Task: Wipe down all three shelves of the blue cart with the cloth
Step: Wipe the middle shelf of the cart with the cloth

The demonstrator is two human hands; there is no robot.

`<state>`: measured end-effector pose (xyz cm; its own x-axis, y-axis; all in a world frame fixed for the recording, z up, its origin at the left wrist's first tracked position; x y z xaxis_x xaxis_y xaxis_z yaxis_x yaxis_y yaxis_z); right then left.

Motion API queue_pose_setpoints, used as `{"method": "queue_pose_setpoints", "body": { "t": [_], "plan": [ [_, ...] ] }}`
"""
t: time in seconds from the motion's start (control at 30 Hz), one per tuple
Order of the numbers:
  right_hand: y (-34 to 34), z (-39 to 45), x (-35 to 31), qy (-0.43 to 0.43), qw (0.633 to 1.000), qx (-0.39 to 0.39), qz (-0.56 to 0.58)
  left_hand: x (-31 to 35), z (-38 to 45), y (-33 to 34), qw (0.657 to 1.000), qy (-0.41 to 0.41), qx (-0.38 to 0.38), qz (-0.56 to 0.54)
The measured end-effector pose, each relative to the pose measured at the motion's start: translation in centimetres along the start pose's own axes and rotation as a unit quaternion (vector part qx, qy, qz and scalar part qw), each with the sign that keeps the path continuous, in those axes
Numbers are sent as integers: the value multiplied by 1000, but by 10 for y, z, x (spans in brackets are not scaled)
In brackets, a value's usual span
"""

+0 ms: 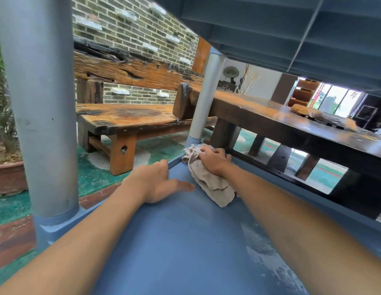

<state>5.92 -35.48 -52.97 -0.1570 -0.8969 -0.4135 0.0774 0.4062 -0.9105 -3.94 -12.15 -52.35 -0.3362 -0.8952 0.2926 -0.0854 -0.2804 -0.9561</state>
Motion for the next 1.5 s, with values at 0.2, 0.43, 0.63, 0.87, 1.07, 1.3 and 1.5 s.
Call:
{"method": "queue_pose_setpoints", "body": {
  "t": [0.2, 0.43, 0.63, 0.87, 1.07, 1.3, 1.5],
  "plan": [
    [-2, 5, 2, 2, 1000, -9, -8, 5, 0, 1, 1000, -8, 12, 19],
    [-1, -3, 2, -39, 999, -17, -29, 11, 0, 1, 991, 20, -13, 133],
    [-9, -26, 16, -70, 997, -7, -28, 11, 1, 0, 995, 9, -34, 92],
    [-34, -63, 69, 0, 996, -37, -87, 14, -7, -3, 982, 33, -16, 186],
    [-75, -90, 147, 53, 992, -27, -111, 69, -15, -4, 946, 53, 70, 311],
    [-110, -145, 240, 113, 989, 31, -88, 165, -29, 34, 974, 146, -96, 146],
    [-155, -197, 315, 219, 968, 72, -99, 171, -30, 40, 971, 116, -146, 151]
  ]
}}
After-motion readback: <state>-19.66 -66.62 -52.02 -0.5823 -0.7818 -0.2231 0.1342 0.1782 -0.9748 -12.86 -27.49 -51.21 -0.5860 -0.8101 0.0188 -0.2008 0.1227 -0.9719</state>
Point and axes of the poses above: each hand's wrist, its own z-axis towards the middle knuckle, its own y-axis out of the palm, x = y × z, the point moved 4 cm from there along z, towards the middle knuckle, and after that the axes turned 7 degrees about z, right-handed, at the moved point
